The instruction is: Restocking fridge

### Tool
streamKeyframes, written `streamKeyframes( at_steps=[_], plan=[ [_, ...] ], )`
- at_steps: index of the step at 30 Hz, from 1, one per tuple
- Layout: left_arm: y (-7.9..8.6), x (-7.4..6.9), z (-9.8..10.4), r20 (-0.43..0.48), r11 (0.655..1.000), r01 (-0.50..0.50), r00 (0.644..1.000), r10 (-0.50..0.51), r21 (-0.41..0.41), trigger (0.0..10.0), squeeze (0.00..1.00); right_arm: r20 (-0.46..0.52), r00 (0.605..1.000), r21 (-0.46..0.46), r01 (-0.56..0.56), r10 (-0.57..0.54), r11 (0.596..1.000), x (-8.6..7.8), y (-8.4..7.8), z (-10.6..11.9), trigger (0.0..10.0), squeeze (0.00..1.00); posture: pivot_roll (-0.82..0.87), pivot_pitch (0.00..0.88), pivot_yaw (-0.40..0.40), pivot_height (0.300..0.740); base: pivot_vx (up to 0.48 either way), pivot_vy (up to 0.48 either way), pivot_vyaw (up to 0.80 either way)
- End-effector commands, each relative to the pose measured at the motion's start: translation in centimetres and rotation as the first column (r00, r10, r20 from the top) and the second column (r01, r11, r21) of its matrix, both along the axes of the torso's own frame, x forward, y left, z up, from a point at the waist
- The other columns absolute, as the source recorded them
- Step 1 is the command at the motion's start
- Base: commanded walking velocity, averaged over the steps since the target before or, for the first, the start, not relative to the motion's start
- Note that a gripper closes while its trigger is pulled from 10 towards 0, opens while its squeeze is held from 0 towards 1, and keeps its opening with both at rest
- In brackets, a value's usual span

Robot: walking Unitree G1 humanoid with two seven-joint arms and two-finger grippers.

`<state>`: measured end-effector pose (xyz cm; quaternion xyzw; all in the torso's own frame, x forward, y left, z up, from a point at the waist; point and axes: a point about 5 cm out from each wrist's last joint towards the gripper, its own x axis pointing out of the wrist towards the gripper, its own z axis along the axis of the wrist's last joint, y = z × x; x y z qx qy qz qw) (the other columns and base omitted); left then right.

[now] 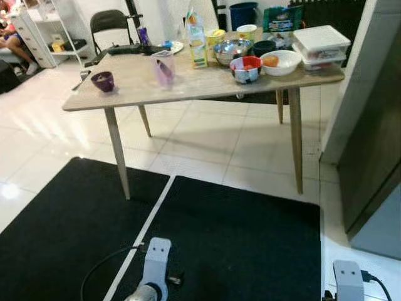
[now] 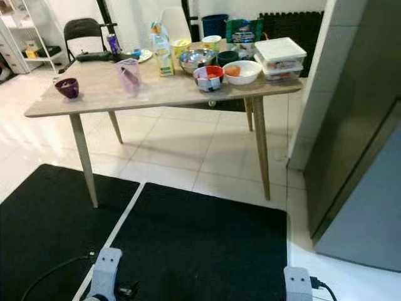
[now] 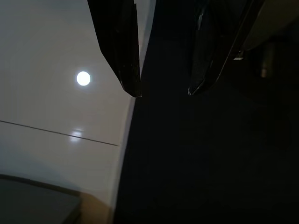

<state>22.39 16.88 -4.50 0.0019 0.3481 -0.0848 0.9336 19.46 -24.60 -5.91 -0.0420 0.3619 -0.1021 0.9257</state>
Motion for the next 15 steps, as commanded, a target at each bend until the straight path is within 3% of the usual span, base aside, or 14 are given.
streamKeyframes(
  at_steps=[1, 9, 15],
  plan=[
    [0.77, -0.51, -0.31, -0.017, 1.000, -0.026, 1.000, 0.026, 0.012, 10.0, 0.00, -0.022, 1.000, 0.020, 0.001, 0.000, 1.000, -0.43, 0.52, -0.45, 10.0, 0.00, 0.01, 0.132, 0.131, 0.740, 0.000, 0.000, 0.00],
    [0.49, -0.45, -0.31, -0.017, 1.000, -0.029, 0.999, 0.029, -0.005, 10.0, 0.00, -0.012, 1.000, 0.020, -0.002, 0.002, 1.000, -0.23, 0.59, -0.32, 10.0, 0.00, 0.01, 0.135, 0.128, 0.740, 0.000, 0.000, 0.00],
    [0.15, -0.44, -0.34, -0.021, 0.999, -0.026, 0.999, 0.026, -0.020, 10.0, 0.00, -0.007, 1.000, 0.020, -0.006, 0.006, 1.000, 0.12, 0.64, -0.16, 10.0, 0.00, 0.01, 0.131, 0.120, 0.740, 0.000, 0.454, 0.00]
  ],
)
